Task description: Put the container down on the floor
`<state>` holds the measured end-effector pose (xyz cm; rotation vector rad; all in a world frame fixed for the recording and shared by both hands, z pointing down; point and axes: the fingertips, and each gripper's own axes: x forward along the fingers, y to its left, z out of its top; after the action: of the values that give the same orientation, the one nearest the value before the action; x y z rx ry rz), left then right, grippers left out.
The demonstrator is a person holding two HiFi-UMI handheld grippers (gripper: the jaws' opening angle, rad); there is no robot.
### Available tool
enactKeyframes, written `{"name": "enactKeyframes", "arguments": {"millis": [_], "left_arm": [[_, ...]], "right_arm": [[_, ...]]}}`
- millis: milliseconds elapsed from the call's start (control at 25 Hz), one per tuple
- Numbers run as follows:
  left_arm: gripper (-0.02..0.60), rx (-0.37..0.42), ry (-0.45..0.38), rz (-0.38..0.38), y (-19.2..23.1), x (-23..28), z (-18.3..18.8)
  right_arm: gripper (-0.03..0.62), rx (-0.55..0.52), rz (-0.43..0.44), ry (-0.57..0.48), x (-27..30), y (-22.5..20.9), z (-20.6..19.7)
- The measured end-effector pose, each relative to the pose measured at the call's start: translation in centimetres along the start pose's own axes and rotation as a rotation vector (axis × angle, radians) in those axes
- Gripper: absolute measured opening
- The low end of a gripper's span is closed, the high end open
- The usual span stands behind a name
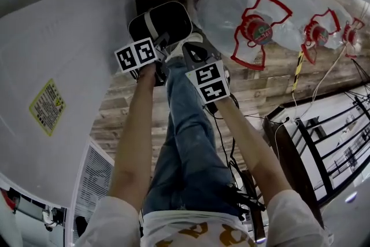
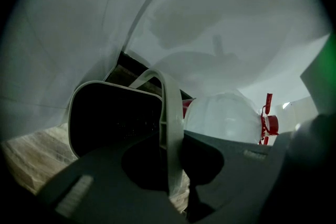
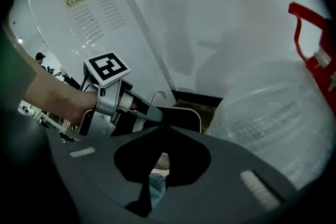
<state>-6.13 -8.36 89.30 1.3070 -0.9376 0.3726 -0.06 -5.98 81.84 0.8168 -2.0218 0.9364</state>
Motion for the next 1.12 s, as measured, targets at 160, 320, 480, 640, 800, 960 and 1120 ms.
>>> {"name": "enactKeyframes", "arguments": {"millis": [160,320,480,640,800,960,1120], "left_arm": [[0.035,0.007,-0.003,0.010,0.7,0.7,0.8],[0.037,0.011,-0.024,-0.002,0.1,1.1,0.7],[0.035,0.027,-0.026,0.001,-0.1,0.9,0.5],[0.035,0.077,-0.025,-0.007,-0.3,0.7,0.3],[0.035,0.064,-0.024,0.020,0.3,0.8,0.5],[0.035,0.036,-0.034,0.053,1.0,1.0,0.8],[0.035,0.065,-0.015,0.113,1.4,1.3,0.2]], "right_arm": [[0.028,-0.002,0.005,0.010,0.6,-0.3,-0.1],[0.028,-0.013,0.016,0.029,0.6,-0.8,-0.5],[0.028,-0.007,0.015,0.024,0.8,-1.1,-0.1],[0.028,-0.010,0.025,0.014,0.8,-0.9,0.2],[0.028,-0.012,0.036,0.018,0.6,-0.5,-0.2],[0.028,-0.011,0.042,0.027,0.4,-0.6,-1.0],[0.028,-0.003,0.034,0.029,-0.2,-1.3,-1.5]]}}
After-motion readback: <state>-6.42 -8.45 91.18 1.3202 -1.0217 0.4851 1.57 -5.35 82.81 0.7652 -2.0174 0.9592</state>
